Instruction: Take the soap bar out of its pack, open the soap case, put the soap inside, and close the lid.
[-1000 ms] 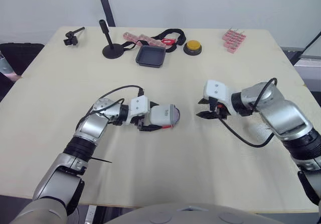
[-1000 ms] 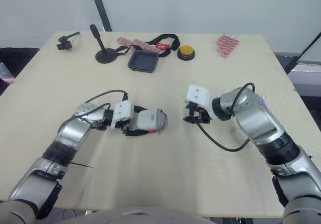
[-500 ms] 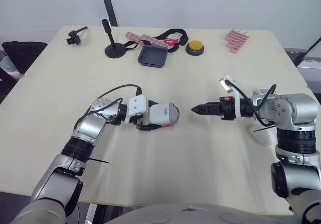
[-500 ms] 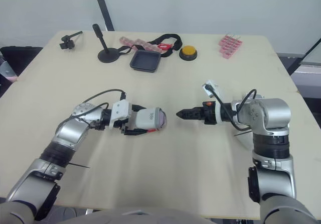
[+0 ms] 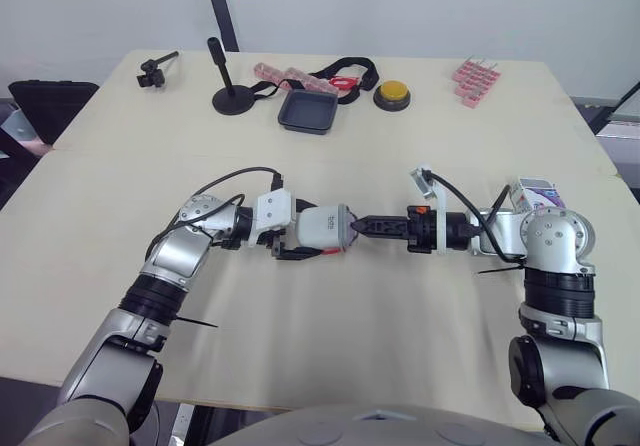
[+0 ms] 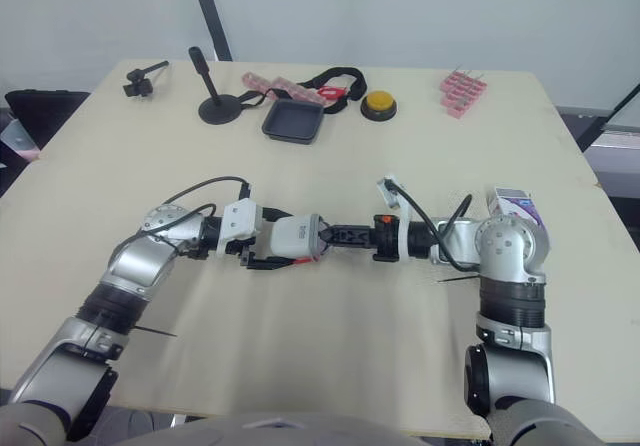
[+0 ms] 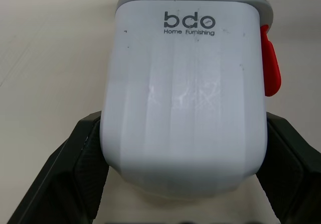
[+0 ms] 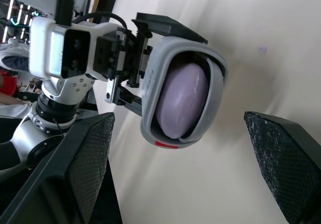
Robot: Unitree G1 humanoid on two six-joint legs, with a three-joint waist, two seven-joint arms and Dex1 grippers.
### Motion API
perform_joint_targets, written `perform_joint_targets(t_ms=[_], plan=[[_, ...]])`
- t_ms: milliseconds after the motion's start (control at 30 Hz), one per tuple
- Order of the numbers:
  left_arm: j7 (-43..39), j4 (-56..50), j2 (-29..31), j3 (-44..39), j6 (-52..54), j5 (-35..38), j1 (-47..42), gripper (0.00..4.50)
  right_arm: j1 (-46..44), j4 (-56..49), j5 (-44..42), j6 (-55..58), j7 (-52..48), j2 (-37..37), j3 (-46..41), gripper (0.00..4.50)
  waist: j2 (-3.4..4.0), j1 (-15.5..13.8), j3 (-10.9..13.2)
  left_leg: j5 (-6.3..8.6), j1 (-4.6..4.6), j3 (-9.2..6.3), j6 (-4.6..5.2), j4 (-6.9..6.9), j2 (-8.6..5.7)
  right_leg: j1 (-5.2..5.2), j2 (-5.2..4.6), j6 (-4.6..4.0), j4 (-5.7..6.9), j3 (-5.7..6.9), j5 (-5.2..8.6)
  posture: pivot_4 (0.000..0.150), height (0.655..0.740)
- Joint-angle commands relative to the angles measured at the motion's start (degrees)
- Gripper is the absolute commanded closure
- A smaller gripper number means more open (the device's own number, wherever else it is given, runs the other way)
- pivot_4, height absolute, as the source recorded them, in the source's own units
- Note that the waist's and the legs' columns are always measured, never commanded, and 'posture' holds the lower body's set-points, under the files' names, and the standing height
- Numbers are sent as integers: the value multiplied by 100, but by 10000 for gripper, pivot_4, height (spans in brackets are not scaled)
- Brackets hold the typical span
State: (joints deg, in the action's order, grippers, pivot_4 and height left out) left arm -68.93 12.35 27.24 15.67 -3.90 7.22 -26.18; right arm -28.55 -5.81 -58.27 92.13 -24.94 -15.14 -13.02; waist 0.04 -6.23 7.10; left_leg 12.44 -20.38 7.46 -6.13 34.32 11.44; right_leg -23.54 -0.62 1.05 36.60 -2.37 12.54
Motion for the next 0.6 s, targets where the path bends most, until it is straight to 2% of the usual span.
perform_joint_targets(t_ms=[33, 600], plan=[[13, -288, 14, -105, -3, 153, 11, 9993, -7, -15, -453, 37, 310, 86, 43, 332, 0, 18, 0, 0, 1, 0, -1, -2, 0, 0, 0, 0, -1, 0, 0, 1500, 7400], [62, -367, -123, -79, 68, 128, 8, 9993, -242, 478, -1054, 37, 1203, 615, -99, 332, 1, 36, 1, -1, -2, 0, -3, -12, 0, 1, 0, 1, -13, 3, 0, 1500, 7400]])
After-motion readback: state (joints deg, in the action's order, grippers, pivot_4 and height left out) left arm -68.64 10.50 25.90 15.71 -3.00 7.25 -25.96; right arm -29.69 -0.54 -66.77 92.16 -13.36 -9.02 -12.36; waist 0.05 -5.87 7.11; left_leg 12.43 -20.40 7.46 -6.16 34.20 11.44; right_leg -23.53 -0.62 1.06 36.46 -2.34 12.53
